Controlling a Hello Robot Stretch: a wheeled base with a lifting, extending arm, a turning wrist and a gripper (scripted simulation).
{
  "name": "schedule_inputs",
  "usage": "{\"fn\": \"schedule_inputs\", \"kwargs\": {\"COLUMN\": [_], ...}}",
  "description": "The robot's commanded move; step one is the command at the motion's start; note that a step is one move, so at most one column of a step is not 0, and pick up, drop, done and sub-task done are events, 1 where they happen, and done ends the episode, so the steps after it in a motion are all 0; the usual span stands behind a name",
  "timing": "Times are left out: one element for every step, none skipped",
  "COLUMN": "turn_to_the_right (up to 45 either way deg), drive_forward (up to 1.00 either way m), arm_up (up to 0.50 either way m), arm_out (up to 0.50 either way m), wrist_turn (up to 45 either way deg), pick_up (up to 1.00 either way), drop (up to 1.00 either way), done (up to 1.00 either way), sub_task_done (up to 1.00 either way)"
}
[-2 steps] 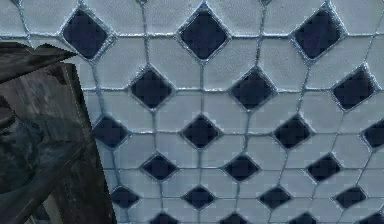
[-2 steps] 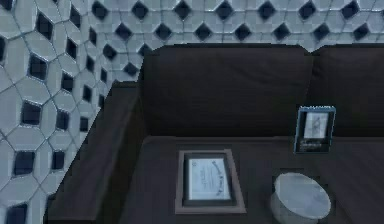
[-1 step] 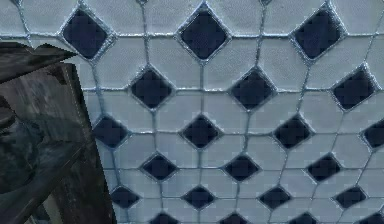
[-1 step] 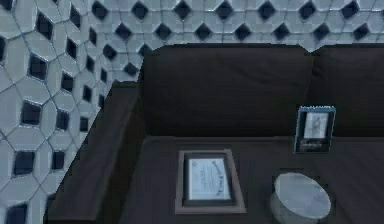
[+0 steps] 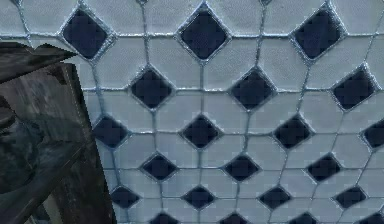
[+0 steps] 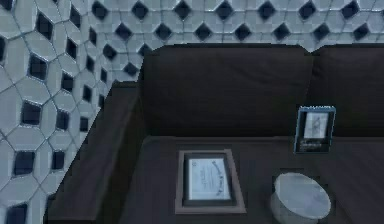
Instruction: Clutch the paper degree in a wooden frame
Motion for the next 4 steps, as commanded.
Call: {"fn": "schedule_inputs", "kwargs": {"turn_to_the_right": [0.0, 0.0, 0.0, 0.0], "drive_forward": [0.00, 0.00, 0.00, 0.00], "arm_up": [0.00, 0.00, 0.00, 0.00], "arm_out": [0.20, 0.00, 0.00, 0.00], "wrist_turn": [0.0, 45.0, 45.0, 45.0], "pick_up": [0.00, 0.00, 0.00, 0.00], "drop": [0.00, 0.00, 0.00, 0.00], "done": [0.00, 0.00, 0.00, 0.00], "sub_task_done": [0.00, 0.00, 0.00, 0.00]}}
